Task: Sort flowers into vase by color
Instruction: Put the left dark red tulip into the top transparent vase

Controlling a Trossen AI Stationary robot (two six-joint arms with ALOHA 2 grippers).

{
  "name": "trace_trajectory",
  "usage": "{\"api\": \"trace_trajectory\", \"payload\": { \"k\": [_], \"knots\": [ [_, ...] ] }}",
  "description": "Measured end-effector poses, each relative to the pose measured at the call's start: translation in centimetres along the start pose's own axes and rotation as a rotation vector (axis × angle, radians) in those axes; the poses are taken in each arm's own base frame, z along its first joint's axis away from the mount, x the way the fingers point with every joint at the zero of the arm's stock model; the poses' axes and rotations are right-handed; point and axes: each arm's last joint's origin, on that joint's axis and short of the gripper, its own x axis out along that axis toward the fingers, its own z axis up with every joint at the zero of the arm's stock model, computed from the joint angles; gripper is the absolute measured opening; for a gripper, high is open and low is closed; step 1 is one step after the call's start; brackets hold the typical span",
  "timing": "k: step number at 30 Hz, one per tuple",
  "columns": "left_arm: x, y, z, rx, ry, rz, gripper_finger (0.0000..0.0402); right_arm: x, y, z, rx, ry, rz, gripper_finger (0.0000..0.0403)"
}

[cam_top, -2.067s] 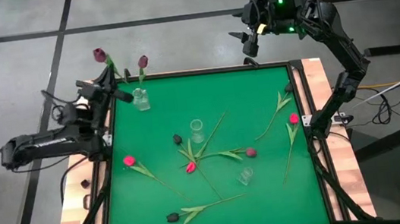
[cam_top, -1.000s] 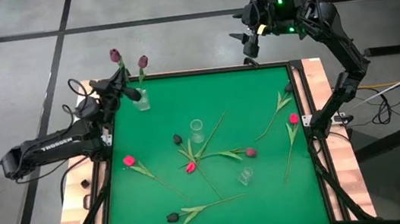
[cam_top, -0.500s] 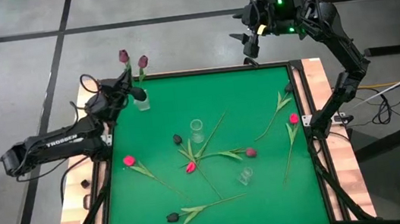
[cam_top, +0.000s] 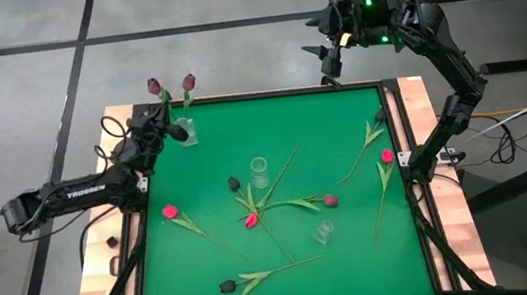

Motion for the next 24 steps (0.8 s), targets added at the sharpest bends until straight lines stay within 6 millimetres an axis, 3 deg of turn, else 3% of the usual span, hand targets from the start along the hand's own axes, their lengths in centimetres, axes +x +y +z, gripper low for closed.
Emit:
{"api": "trace_trajectory", "payload": {
  "k": [7,18,24],
  "knots": [
    [-0.05,0.01,0.2,0.026,-0.023,-0.005,0.0019,0.0,0.05,0.03,0.0,-0.009,0.017,0.0269],
    [-0.06,0.17,0.11,0.049,-0.018,0.047,0.0112,0.0,0.05,0.03,-0.002,-0.009,0.018,0.0269],
    [-0.13,0.14,0.09,0.044,-0.017,0.064,0.0139,0.0,0.06,0.01,-0.001,-0.007,0.019,0.0269]
  ]
}}
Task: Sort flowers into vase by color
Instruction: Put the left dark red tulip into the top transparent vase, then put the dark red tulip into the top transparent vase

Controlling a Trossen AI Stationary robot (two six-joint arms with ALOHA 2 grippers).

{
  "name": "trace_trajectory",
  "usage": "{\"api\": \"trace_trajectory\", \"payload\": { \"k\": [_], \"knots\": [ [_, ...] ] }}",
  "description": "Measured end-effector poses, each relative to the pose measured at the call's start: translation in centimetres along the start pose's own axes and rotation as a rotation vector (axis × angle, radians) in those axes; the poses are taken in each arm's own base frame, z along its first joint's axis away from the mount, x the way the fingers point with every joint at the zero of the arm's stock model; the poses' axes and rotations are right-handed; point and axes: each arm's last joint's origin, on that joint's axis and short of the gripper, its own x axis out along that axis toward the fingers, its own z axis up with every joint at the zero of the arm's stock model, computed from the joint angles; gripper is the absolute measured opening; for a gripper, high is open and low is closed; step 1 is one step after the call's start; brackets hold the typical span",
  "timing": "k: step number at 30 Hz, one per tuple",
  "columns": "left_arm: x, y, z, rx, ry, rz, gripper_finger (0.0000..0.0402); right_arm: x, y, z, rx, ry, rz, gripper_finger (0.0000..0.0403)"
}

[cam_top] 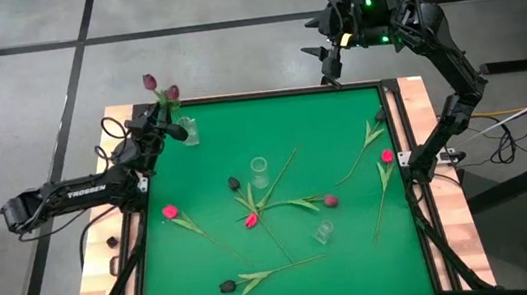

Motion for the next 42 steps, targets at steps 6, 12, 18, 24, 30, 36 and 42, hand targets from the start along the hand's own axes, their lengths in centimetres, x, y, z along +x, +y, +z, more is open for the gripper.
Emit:
{"api": "trace_trajectory", "payload": {
  "k": [6,12,18,24,30,36,42],
  "knots": [
    [0.1,-0.9,-0.2,0.127,0.112,0.042,0.0141,0.0,0.0,-0.1,0.0,0.006,0.003,0.0269],
    [0.5,-2.7,1.6,0.219,0.229,0.002,0.0141,0.0,0.0,-0.1,0.0,0.006,0.003,0.0269],
    [0.0,-3.7,3.2,0.234,0.32,-0.036,0.0141,0.0,0.1,-0.2,0.002,0.026,0.013,0.0269],
    [-1.4,-3.9,4.8,0.197,0.389,-0.081,0.0141,0.0,0.2,-0.3,0.003,0.03,0.021,0.0269],
    [-3.1,-3.5,5.5,0.139,0.439,-0.151,0.0141,0.0,0.3,-0.4,0.011,0.028,0.056,0.0269],
    [-4.5,-3.4,5.2,0.067,0.552,-0.296,0.0141,0.0,0.5,-0.8,0.018,0.067,0.076,0.0269],
    [-5.6,-4.2,5.0,-0.003,0.657,-0.466,0.0141,0.3,1.3,-1.7,0.1,0.141,0.2,0.0269]
  ]
}}
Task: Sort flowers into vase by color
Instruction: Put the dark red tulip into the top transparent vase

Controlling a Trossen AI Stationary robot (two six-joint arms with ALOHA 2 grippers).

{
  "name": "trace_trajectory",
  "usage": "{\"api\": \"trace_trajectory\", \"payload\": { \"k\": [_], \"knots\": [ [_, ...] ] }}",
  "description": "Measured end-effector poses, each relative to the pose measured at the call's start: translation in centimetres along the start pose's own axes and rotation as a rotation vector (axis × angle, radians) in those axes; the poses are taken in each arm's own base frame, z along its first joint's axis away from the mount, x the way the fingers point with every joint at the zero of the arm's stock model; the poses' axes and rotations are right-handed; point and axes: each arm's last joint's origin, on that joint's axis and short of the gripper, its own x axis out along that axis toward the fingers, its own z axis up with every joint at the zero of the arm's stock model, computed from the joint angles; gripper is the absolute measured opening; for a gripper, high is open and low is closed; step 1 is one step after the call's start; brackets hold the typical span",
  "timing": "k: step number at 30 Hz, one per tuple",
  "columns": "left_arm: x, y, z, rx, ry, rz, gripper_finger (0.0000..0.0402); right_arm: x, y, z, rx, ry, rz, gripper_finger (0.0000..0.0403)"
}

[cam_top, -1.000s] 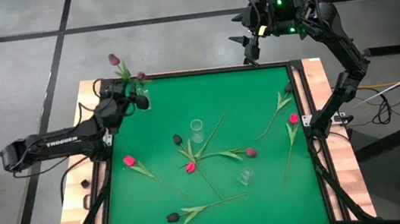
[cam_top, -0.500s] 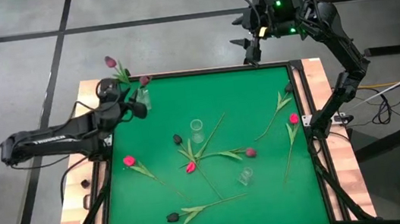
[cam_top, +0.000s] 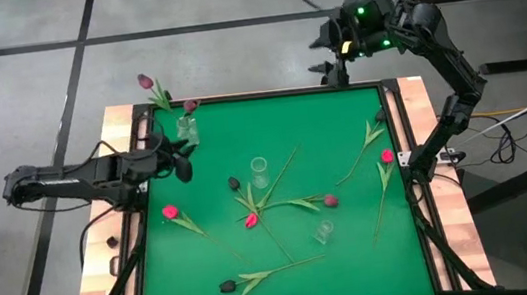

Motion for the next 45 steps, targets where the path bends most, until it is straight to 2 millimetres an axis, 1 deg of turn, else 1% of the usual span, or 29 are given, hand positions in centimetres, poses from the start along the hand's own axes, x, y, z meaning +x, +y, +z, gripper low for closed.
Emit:
{"api": "trace_trajectory", "payload": {
  "k": [3,5,8,11,14,17,21,24,26,30,34,37,39,42,45],
  "knots": [
    [-0.3,-0.5,-0.3,-0.009,0.017,-0.058,0.0141,0.9,0.5,-1.0,0.048,0.079,0.1,0.0269],
    [-0.6,-0.9,-0.4,-0.01,0.021,-0.091,0.0141,1.9,0.7,-1.7,0.087,0.136,0.167,0.0269],
    [-0.9,-1.3,-0.5,-0.003,0.024,-0.127,0.0141,3.5,1.0,-3.1,0.149,0.257,0.204,0.0269],
    [-1.1,-1.6,-0.6,0.0,0.019,-0.151,0.0141,5.7,1.0,-4.9,0.254,0.42,0.123,0.0269],
    [-1.3,-1.7,-0.7,0.006,0.015,-0.159,0.0141,7.9,1.0,-7.1,0.372,0.562,-0.041,0.0269],
    [-1.5,-1.9,-0.8,0.009,0.019,-0.173,0.0141,9.7,1.3,-9.7,0.491,0.632,-0.189,0.0269],
    [-1.6,-2.0,-0.9,-0.003,0.021,-0.184,0.0141,12.2,2.7,-14.0,0.618,0.697,-0.248,0.0269],
    [-1.8,-2.1,-0.9,-0.005,0.012,-0.19,0.0141,13.2,3.9,-17.2,0.714,0.707,-0.284,0.0269],
    [-1.8,-2.2,-0.9,-0.006,0.002,-0.188,0.0141,13.4,4.6,-19.1,0.771,0.717,-0.312,0.0269],
    [-1.9,-2.2,-0.9,0.008,-0.018,-0.168,0.0141,12.7,5.6,-21.5,0.888,0.663,-0.414,0.0269],
    [-1.9,-2.2,-0.9,0.024,-0.025,-0.161,0.0141,12.4,6.0,-22.6,0.989,0.566,-0.491,0.0269],
    [-1.9,-2.2,-0.9,-0.011,-0.022,-0.162,0.0141,12.3,6.0,-22.8,1.031,0.519,-0.526,0.0269],
    [-1.9,-2.2,-0.9,-0.05,-0.014,-0.168,0.0141,12.3,6.1,-22.7,1.026,0.506,-0.538,0.0269],
    [-1.9,-2.2,-0.9,-0.093,-0.004,-0.175,0.0141,13.0,7.0,-21.8,0.925,0.468,-0.482,0.0269],
    [-1.9,-2.2,-0.9,-0.105,-0.003,-0.175,0.0141,14.1,8.8,-20.4,0.75,0.412,-0.281,0.0269]
  ]
}}
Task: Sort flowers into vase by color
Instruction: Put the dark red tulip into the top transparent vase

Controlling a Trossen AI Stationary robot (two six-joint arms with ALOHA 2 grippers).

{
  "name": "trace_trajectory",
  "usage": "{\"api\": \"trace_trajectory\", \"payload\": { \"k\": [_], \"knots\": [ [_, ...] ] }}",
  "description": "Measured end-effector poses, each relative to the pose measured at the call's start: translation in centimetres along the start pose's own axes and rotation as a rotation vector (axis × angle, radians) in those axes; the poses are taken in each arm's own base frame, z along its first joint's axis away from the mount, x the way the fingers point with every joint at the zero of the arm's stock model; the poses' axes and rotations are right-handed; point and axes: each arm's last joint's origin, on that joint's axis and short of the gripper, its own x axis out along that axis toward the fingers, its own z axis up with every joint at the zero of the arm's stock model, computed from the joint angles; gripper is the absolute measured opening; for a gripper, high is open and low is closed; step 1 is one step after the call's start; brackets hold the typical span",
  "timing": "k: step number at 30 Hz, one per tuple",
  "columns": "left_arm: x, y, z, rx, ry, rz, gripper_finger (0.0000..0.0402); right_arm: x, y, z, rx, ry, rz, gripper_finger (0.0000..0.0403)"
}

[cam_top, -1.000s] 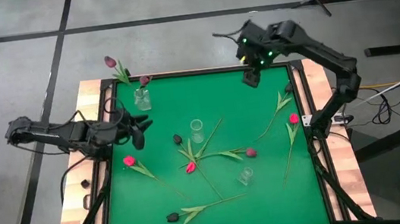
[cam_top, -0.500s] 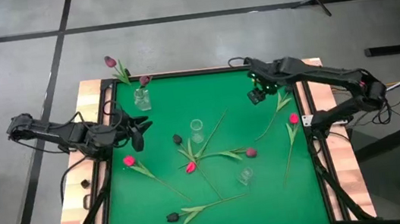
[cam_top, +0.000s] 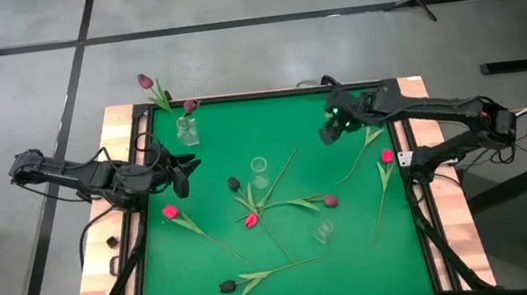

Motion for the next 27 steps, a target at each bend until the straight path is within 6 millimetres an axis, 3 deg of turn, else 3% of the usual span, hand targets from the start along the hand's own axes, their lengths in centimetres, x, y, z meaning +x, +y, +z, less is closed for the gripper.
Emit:
{"api": "trace_trajectory", "payload": {
  "k": [5,11,17,27],
  "knots": [
    [0.0,0.0,0.0,-0.002,0.0,0.001,0.0141,-0.9,4.4,-1.3,-0.224,-0.015,0.287,0.0269],
    [0.0,0.0,0.0,0.0,0.0,0.001,0.0141,-1.8,8.7,-3.8,-0.373,-0.077,0.341,0.0269],
    [0.0,0.0,0.0,0.025,0.001,0.001,0.0141,-0.1,12.2,-5.9,-0.499,-0.041,0.421,0.0269],
    [0.0,0.1,-0.1,0.035,0.003,0.009,0.0141,3.1,16.6,-4.6,-0.685,0.043,0.394,0.0269]
  ]
}}
